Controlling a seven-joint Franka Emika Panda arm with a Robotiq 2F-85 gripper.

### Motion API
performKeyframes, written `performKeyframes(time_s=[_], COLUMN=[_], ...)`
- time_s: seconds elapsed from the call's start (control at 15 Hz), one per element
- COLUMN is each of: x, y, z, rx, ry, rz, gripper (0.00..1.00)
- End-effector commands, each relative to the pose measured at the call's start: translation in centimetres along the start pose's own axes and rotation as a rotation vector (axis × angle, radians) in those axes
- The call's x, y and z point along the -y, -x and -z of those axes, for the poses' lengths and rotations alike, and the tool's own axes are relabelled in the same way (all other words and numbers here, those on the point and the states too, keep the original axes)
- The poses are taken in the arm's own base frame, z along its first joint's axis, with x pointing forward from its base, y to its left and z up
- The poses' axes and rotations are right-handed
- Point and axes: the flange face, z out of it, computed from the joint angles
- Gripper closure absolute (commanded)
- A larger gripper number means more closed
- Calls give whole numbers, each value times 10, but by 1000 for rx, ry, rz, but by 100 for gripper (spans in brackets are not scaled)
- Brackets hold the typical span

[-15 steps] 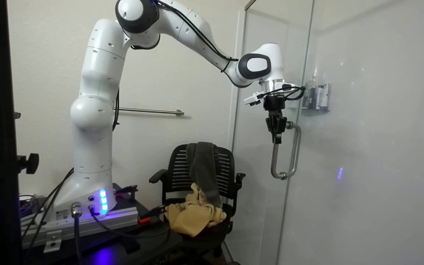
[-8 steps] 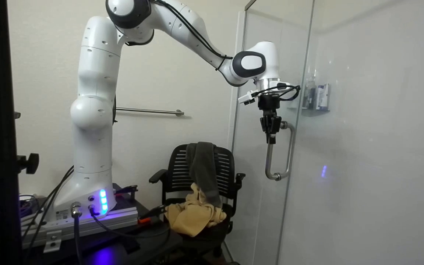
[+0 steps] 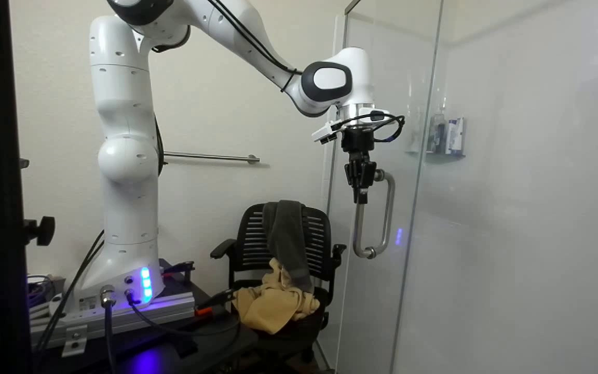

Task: Open the door

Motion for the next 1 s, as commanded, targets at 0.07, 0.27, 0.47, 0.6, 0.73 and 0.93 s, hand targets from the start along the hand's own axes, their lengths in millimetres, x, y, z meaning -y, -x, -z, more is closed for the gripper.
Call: performKeyframes(time_s=[0.07,0.27,0.47,0.6,0.73,0.93], x=[-14,-21,-26,-27,-29,-36], y=[59,72,81,85,87,63], z=[1,2,3,4,5,5], rx=[138,139,140,142,141,9], ry=[67,74,75,73,77,4], rz=[33,47,55,58,50,53], gripper=[94,94,94,94,84,77])
